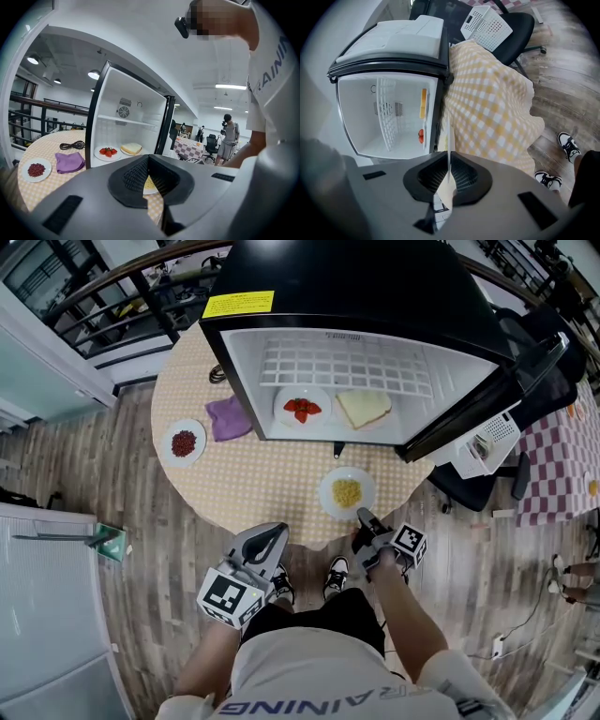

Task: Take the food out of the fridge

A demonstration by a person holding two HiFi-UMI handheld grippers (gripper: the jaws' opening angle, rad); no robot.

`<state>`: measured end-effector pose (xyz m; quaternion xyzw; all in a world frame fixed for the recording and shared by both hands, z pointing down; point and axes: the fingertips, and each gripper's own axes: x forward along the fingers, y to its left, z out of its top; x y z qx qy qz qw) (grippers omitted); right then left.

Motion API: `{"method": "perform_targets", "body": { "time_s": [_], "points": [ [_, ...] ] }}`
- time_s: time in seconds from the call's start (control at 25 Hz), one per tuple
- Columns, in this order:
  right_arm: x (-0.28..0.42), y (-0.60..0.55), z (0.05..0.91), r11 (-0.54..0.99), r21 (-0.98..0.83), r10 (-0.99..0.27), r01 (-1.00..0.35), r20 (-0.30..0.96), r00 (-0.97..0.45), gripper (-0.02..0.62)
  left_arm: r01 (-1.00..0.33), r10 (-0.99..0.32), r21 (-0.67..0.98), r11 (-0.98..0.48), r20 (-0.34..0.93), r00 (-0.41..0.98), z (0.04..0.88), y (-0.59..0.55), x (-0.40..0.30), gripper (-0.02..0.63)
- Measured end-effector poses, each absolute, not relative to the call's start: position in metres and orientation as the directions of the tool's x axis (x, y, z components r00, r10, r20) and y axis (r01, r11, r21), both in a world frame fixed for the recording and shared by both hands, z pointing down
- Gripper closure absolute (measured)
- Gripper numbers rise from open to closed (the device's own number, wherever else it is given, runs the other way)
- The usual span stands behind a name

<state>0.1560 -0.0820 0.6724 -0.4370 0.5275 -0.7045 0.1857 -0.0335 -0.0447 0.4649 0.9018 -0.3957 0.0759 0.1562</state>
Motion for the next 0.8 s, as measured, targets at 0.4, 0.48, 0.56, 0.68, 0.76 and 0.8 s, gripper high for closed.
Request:
{"method": "perform_targets", "body": {
  "time_s": [0.4, 0.48, 0.56, 0.68, 0.76, 0.8],
  "points": [
    [0.159, -0.089, 0.67, -0.29, -0.884, -0.705, -0.366, 0.456, -0.544, 0.516, -0.732, -0.68, 0.237, -0.638, 0.273, 0.681, 0.471, -0.045, -0.032, 0.6],
    [0.159, -0.09, 0.669, -0.26, -0.883, -0.701, -0.39, 0.45, -0.553, 0.469, -0.731, -0.677, 0.237, -0.64, 0.277, 0.682, 0.472, -0.044, -0.031, 0.6],
    [0.159, -0.09, 0.666, -0.214, -0.873, -0.693, -0.438, 0.451, -0.562, 0.421, -0.73, -0.674, 0.238, -0.64, 0.282, 0.683, 0.474, -0.043, -0.03, 0.6],
    [0.154, -0.088, 0.664, -0.098, -0.814, -0.657, -0.572, 0.485, -0.578, 0.357, -0.732, -0.674, 0.243, -0.637, 0.284, 0.681, 0.475, -0.041, -0.031, 0.6],
    [0.15, -0.084, 0.667, -0.003, -0.733, -0.618, -0.68, 0.536, -0.575, 0.333, -0.731, -0.675, 0.246, -0.636, 0.28, 0.682, 0.474, -0.04, -0.032, 0.6],
    [0.149, -0.082, 0.668, 0.045, -0.688, -0.599, -0.724, 0.562, -0.571, 0.326, -0.73, -0.675, 0.247, -0.637, 0.277, 0.684, 0.473, -0.04, -0.032, 0.6]
  ]
}}
